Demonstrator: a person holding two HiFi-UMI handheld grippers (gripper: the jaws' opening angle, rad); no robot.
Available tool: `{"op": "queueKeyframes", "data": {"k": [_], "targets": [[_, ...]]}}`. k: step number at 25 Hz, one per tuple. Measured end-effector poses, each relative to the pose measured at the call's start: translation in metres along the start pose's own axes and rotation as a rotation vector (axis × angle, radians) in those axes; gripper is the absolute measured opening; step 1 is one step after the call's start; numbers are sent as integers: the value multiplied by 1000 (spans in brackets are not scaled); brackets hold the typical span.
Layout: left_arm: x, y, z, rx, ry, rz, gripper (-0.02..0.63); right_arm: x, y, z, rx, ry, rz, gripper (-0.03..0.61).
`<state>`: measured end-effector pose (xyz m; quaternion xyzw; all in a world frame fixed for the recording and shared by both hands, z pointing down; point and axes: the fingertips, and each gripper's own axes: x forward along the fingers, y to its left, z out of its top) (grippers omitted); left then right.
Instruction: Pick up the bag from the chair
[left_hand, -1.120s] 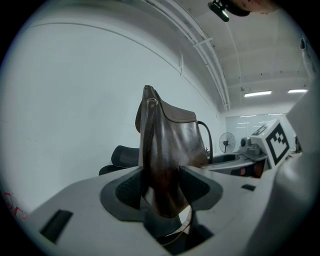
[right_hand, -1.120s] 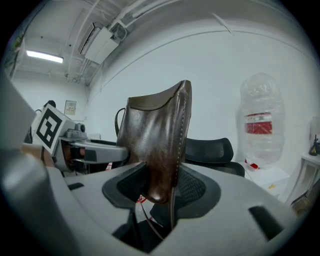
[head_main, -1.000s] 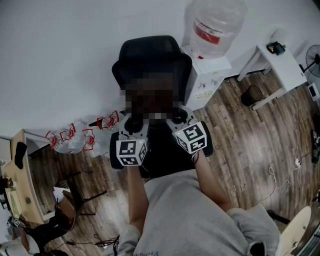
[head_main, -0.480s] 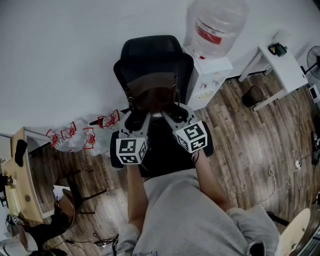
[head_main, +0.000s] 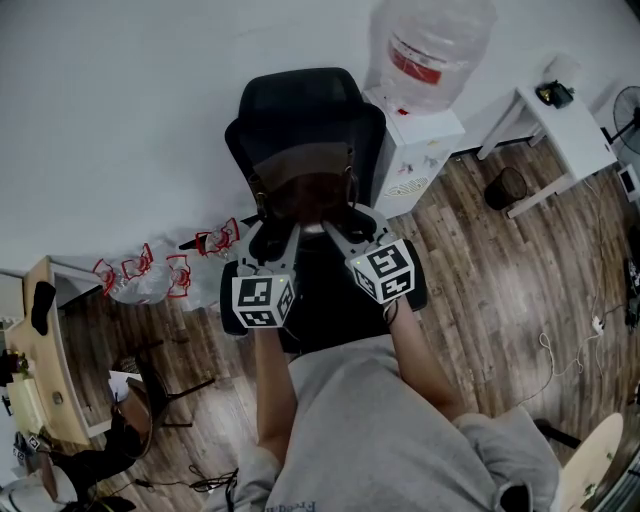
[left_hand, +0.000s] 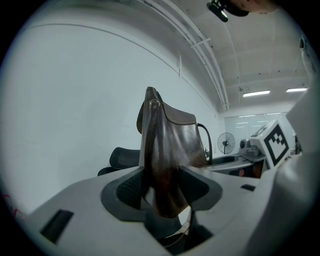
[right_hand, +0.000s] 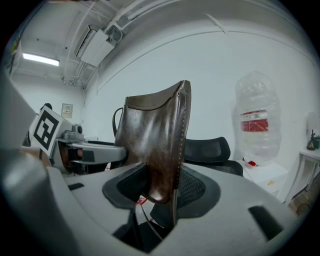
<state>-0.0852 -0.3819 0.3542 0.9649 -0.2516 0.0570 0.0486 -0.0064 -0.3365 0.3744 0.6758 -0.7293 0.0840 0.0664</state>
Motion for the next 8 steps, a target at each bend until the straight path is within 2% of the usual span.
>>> {"op": "queueKeyframes", "data": {"k": [8], "targets": [[1, -2, -1, 4, 4, -4, 202, -2, -2, -1, -8, 2, 2, 187]]}}
